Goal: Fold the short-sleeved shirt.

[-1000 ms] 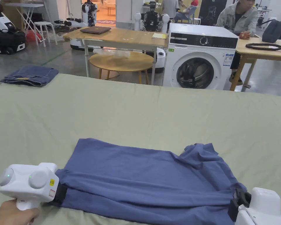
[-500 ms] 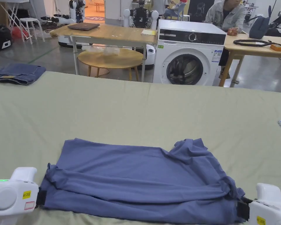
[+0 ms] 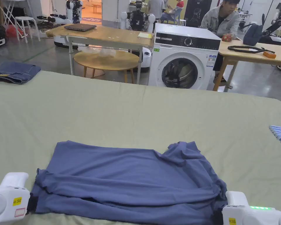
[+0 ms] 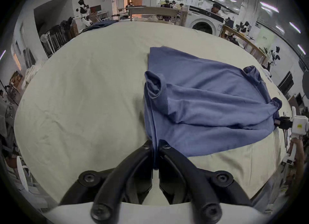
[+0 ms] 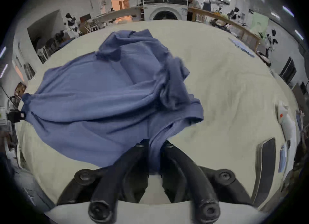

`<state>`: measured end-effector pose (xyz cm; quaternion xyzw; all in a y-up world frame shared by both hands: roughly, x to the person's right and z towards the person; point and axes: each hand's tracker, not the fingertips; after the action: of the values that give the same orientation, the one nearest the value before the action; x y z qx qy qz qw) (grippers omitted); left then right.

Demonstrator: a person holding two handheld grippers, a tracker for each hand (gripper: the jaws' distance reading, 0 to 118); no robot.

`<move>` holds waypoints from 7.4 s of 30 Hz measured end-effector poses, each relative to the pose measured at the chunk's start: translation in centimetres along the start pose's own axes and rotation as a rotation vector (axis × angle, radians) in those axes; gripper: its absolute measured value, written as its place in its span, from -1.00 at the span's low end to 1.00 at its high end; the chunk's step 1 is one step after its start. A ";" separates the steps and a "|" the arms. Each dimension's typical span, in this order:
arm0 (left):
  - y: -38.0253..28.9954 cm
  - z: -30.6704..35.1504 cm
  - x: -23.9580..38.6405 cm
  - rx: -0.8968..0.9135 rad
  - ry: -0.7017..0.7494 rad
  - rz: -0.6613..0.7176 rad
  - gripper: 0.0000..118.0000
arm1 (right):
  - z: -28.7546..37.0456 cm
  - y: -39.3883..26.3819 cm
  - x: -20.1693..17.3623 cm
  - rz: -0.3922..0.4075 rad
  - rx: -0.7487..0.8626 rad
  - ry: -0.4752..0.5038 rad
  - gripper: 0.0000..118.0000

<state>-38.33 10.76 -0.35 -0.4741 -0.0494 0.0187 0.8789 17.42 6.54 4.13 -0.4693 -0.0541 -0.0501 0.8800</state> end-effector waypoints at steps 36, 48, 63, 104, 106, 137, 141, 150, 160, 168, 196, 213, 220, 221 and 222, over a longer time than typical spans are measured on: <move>-9.1 4.7 -2.2 -0.071 -0.011 0.002 -0.87 | 8.8 -10.1 -0.7 0.031 -0.024 -0.161 0.01; -4.8 8.2 1.2 0.288 -0.074 0.007 -0.41 | 13.2 -4.6 -4.7 -0.005 0.426 -0.086 0.06; -1.4 6.9 5.7 0.536 -0.054 -0.093 -1.00 | 12.6 -2.3 -13.1 0.029 0.630 -0.028 -1.00; 11.2 -4.1 0.5 0.052 -0.010 -0.085 -1.00 | 4.7 6.2 -0.7 -0.090 0.196 -0.044 -0.08; 11.2 -3.7 0.3 0.059 -0.009 -0.084 -1.00 | 2.9 8.1 1.1 -0.102 0.136 -0.020 0.00; 8.9 0.6 -0.4 0.158 -0.085 -0.014 -1.00 | 3.0 11.6 2.6 -0.040 0.104 -0.025 -1.00; 7.2 3.5 -0.7 0.204 -0.105 -0.031 -1.00 | 8.3 8.8 1.6 -0.012 0.172 -0.028 -1.00; 0.7 8.1 -2.3 0.242 -0.157 -0.030 -1.00 | 14.4 0.5 1.3 0.043 0.201 -0.052 -1.00; -7.4 6.9 -3.2 0.061 -0.137 -0.077 -1.00 | 12.8 -7.9 1.3 0.085 0.007 -0.110 -1.00; -8.8 2.6 -3.2 -0.014 -0.059 -0.139 -1.00 | 7.1 -10.2 1.9 0.085 -0.087 -0.124 -1.00; -1.0 9.4 6.7 0.692 -0.077 -0.084 -0.23 | 14.5 -2.2 -10.4 -0.046 0.787 -0.066 -0.15; 0.3 10.3 4.0 0.695 -0.016 -0.038 -1.00 | 14.8 0.3 -14.1 -0.046 0.853 -0.022 -1.00; -1.2 8.4 -4.1 0.314 -0.142 0.038 -1.00 | 13.4 0.4 -14.1 -0.014 0.804 -0.007 -1.00; -1.5 7.8 -5.4 0.262 -0.163 0.063 -1.00 | 13.1 0.4 -14.2 -0.010 0.790 -0.005 -1.00; -1.8 8.0 -5.6 0.216 -0.192 0.081 -1.00 | 12.8 0.4 -14.3 -0.009 0.780 -0.007 -1.00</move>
<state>-44.81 15.93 5.16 -0.3745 -0.1120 0.1045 0.9145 2.76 17.95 8.92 -0.0993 -0.0741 -0.0278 0.9919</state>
